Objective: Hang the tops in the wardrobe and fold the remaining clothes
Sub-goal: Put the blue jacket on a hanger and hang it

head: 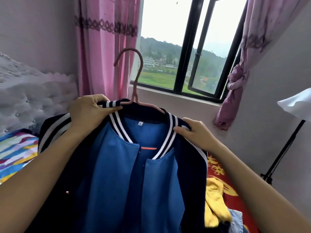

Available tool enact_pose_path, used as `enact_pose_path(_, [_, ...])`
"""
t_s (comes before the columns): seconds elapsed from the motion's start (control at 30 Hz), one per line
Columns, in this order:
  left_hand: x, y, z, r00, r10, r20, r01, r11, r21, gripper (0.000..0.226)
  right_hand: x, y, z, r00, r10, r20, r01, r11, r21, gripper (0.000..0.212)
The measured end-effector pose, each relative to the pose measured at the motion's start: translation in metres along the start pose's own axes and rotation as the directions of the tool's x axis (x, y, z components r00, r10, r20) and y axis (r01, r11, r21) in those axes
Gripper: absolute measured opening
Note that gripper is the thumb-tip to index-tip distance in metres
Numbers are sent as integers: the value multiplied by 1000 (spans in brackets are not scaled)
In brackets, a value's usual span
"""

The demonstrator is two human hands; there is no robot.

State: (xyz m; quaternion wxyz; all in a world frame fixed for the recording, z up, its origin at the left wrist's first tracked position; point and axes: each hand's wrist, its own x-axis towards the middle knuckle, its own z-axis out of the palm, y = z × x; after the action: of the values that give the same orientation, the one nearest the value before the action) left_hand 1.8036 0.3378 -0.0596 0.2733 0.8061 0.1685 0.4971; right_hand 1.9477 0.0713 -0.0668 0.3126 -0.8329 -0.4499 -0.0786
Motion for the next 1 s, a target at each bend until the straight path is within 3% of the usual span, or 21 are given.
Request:
enact_pose_path(0.13, [-3,-9,-5,991,-12,137,24,996,-83,19,14,-3,-2,998,42,-52,-44,998,-34,38])
enact_pose_path(0.23, [-6,-17,-24,953,65,295,-14,985,-173,33,23,2,-4,996,66,-65,-61,995,76,47])
enact_pose_path(0.33, [-17,-33,-40,926,55,374,4,988,-153,42,29,6,-6,996,80,-34,-75,987,141,48])
enact_pose_path(0.63, [-37,-12,-57,946,37,323,6,991,-132,30,44,-35,17,984,-10,180,-2,998,69,54])
enact_pose_path(0.73, [-45,-6,-81,938,21,346,-9,999,-37,26,44,-40,21,980,-46,194,14,987,163,53])
enact_pose_path(0.87, [-69,-9,-129,945,-120,306,113,993,39,24,50,-52,28,969,-104,226,32,953,301,51])
enact_pose_path(1.0, [-99,-4,-180,953,-242,184,217,965,144,27,62,-97,53,912,-270,309,149,920,364,45])
